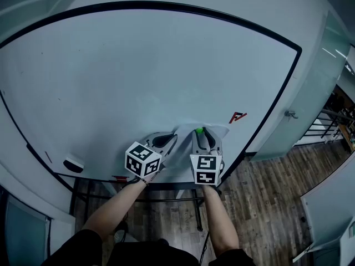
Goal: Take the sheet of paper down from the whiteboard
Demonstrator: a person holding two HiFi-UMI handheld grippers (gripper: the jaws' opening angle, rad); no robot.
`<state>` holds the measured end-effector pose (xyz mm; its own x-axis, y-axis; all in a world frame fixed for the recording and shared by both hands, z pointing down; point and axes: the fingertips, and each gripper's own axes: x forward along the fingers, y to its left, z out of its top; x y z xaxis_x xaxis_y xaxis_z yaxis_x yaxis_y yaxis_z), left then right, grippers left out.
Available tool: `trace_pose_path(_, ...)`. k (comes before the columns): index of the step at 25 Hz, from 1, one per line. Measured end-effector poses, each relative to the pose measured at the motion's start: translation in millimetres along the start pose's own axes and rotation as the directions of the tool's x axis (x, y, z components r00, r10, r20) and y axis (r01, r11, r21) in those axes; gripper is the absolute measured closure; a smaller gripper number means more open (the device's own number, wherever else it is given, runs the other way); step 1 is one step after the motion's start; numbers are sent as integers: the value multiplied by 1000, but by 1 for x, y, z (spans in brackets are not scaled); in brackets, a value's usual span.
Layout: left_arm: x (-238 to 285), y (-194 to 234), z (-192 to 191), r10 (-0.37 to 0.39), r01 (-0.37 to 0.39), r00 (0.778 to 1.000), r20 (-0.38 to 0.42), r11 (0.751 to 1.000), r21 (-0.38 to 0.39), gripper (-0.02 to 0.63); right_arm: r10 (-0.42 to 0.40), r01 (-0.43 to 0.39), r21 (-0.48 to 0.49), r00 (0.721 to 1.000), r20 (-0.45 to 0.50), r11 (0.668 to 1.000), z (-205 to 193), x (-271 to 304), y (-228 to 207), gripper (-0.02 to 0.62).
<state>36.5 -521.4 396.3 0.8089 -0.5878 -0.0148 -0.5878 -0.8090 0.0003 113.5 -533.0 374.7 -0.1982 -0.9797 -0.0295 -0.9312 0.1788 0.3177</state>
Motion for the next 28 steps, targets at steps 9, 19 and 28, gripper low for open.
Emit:
trace_pose_path(9, -5, 3, -4, 8, -8, 1000, 1, 1000, -7, 586, -10, 10, 19, 1000, -7, 1000, -7, 0, -6, 463)
trace_pose_path(19, -15, 9, -8, 32, -32, 999, -8, 999, -12, 586, -14, 14, 39, 1000, -11, 999, -12, 0, -8, 463)
trace_pose_path(28, -23, 14, -10, 55, -55, 998, -8, 998, -28, 586, -26, 28, 68, 999, -21, 997, -18, -2, -16, 463)
